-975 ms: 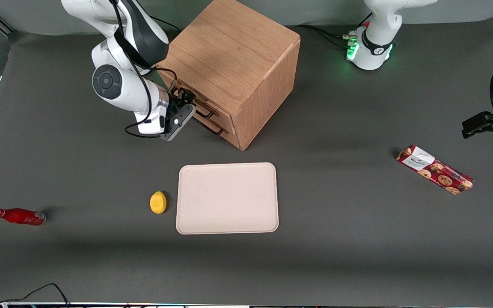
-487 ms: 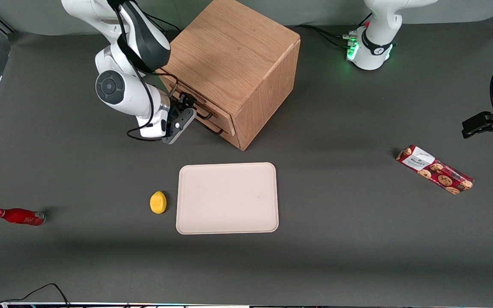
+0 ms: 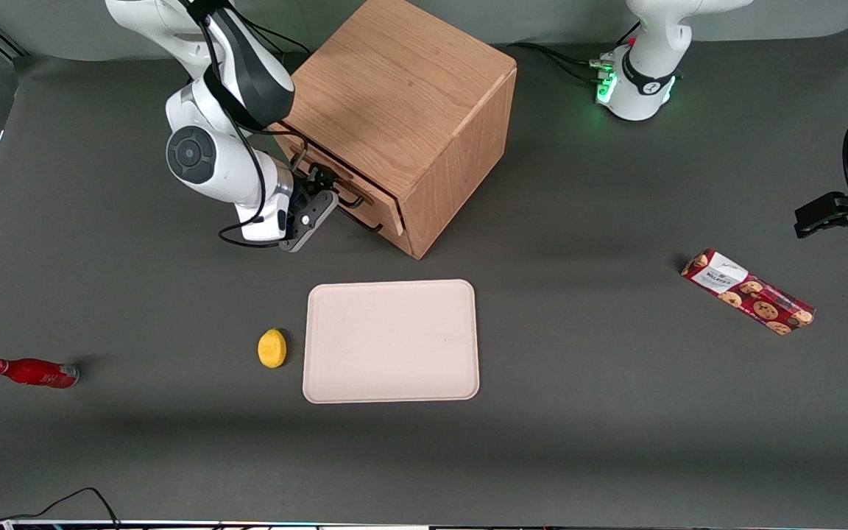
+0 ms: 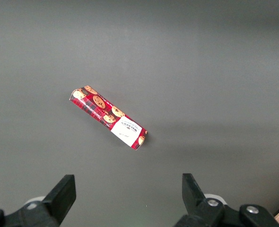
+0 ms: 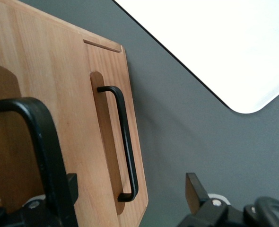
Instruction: Open upper drawer
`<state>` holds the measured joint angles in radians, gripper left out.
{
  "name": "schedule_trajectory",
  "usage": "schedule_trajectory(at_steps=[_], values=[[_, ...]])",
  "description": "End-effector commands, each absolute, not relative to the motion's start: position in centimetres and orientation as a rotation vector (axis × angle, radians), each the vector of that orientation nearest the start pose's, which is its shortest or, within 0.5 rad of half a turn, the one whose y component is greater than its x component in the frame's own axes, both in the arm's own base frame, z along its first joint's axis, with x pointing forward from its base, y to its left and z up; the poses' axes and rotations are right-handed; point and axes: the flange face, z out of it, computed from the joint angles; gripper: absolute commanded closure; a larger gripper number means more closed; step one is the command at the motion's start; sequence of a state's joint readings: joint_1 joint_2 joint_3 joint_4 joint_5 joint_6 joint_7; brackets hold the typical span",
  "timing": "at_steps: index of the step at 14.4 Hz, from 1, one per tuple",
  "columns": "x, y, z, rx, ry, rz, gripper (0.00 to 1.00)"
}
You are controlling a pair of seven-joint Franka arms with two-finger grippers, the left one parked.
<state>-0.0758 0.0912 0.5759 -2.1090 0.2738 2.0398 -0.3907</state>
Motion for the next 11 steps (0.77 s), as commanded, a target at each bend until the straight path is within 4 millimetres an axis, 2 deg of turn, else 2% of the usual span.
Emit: schedule_trajectory(at_steps=[1,11], values=[[47.5,26.0,36.9,-2.670,-1.072,0.215,0.00],[49.9,22.8,37.0,-2.733,-1.033,0.172,0.00]])
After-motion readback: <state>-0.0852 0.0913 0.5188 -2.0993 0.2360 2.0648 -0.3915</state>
